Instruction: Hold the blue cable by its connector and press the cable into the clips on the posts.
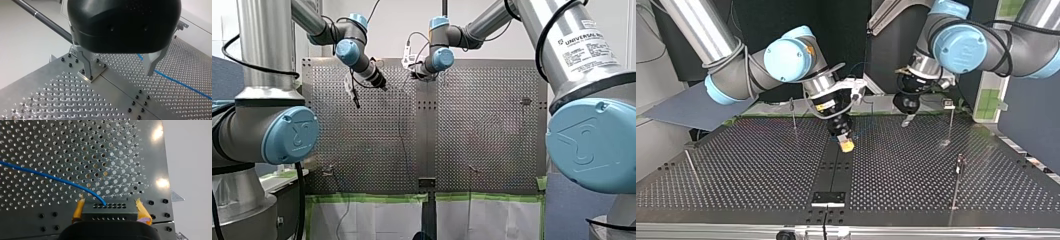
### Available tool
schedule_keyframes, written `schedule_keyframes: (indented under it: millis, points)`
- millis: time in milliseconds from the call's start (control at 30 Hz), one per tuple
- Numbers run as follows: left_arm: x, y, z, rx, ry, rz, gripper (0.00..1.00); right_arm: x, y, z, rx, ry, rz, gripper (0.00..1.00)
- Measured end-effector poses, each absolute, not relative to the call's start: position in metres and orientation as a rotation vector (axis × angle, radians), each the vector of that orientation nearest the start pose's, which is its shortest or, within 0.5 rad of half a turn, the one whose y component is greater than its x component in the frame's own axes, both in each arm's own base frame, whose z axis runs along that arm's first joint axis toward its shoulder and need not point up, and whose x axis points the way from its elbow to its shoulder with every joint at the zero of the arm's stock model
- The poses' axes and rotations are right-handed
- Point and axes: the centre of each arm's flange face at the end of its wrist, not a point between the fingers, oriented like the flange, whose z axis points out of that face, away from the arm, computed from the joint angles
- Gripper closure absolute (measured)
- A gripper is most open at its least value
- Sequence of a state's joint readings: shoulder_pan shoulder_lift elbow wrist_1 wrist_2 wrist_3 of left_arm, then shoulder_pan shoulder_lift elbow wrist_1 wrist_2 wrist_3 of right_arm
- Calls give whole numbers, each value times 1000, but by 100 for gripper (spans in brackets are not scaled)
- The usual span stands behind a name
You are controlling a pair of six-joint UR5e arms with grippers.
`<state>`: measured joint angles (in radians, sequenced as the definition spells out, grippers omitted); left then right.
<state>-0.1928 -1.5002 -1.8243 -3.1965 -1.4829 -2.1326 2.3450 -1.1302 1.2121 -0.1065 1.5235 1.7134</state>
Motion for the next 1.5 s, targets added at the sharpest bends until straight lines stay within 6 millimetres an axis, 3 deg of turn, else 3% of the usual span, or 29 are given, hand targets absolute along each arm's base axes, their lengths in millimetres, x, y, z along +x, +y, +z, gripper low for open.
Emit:
schedule_keyframes:
  millis: [400, 1167, 1500]
  points:
    - [413, -230, 366, -273, 1875, -691, 0, 571, -385, 419, -2298, 1094, -2507, 100]
    - [425, -249, 376, -264, 1772, -1006, 0, 572, -384, 418, -2295, 1088, -2511, 100]
    - [430, -251, 373, -285, 1771, -1050, 0, 574, -381, 420, -2291, 1079, -2515, 100]
